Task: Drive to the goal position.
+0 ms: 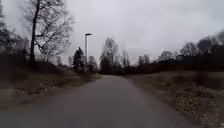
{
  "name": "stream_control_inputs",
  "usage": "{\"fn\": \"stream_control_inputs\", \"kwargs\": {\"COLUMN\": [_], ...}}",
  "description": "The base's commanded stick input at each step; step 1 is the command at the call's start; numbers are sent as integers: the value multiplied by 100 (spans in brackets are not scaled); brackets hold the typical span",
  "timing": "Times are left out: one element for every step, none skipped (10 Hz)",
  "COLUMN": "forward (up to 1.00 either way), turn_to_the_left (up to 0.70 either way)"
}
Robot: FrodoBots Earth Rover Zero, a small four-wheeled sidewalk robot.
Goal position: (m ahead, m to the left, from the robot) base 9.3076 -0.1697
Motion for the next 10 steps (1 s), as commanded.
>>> {"fn": "stream_control_inputs", "kwargs": {"forward": [100,100,100,100,100,100,100,100,100,100], "turn_to_the_left": [0,0,0,0,0,0,0,0,0,0]}}
